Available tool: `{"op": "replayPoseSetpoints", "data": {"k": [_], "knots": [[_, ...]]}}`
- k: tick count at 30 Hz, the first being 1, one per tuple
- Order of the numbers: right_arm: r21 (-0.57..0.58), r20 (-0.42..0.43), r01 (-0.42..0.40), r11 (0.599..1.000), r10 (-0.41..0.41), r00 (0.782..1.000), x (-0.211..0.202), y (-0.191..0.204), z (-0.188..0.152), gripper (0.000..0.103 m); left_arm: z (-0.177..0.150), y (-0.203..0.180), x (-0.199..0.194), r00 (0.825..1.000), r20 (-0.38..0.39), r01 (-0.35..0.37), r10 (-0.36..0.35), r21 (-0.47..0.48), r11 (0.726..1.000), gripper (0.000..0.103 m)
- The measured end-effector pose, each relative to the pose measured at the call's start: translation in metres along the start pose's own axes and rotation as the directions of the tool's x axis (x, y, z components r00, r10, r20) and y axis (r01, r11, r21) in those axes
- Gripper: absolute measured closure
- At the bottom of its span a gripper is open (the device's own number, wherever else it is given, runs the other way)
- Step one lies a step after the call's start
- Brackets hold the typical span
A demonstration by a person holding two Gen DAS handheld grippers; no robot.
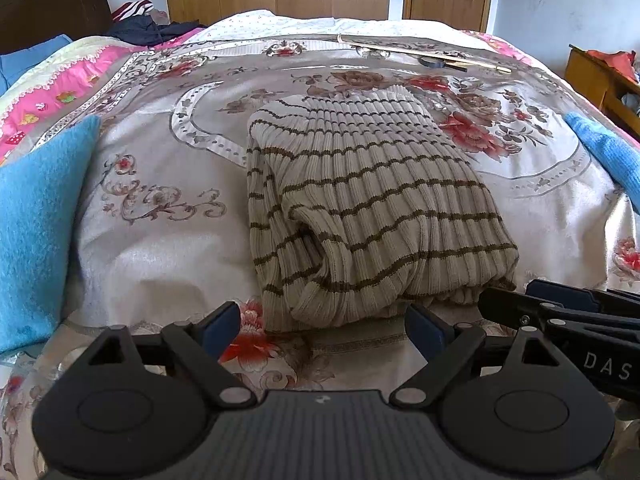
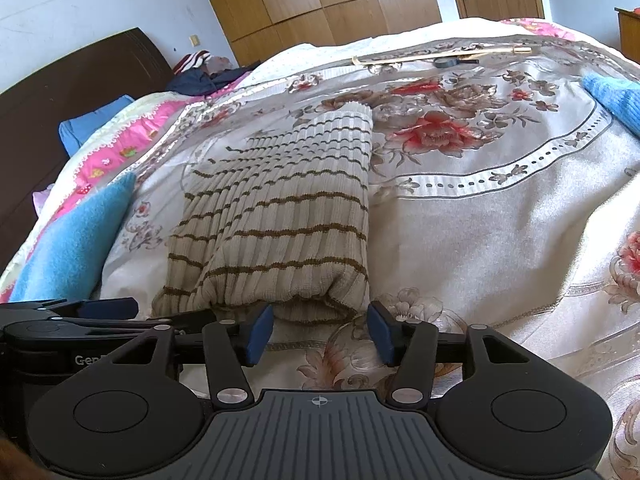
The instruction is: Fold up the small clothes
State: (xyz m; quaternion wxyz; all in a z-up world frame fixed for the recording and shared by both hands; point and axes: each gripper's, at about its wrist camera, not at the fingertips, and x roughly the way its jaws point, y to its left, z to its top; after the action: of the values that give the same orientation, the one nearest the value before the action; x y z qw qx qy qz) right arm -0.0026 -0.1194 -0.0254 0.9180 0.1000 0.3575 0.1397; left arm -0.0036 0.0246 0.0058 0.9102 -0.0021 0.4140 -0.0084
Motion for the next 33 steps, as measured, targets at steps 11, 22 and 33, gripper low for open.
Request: {"op": "replayPoseSetpoints", "data": {"k": [11, 22, 33], "knots": [[0.020, -0.018, 0.013, 1.000, -0.013, 1.000, 0.007, -0.005, -0.001, 0.050, 0.002, 0.001, 0.005, 1.000, -0.006, 0.016, -0.016, -0.023, 1.000, 0.004], [0.018, -0.024, -0.001, 1.000, 0.002, 1.000, 0.011, -0.006, 0.000, 0.046, 0.004, 0.002, 0.016, 0.998, -0.065, 0.003, -0.005, -0.034, 0.999, 0.004], [-0.001, -0.023, 0.019, 1.000, -0.019, 1.000, 0.012, -0.003, -0.004, 0.045, 0.001, 0.001, 0.024, 0.994, -0.105, 0.002, -0.005, -0.023, 1.000, 0.004]]}}
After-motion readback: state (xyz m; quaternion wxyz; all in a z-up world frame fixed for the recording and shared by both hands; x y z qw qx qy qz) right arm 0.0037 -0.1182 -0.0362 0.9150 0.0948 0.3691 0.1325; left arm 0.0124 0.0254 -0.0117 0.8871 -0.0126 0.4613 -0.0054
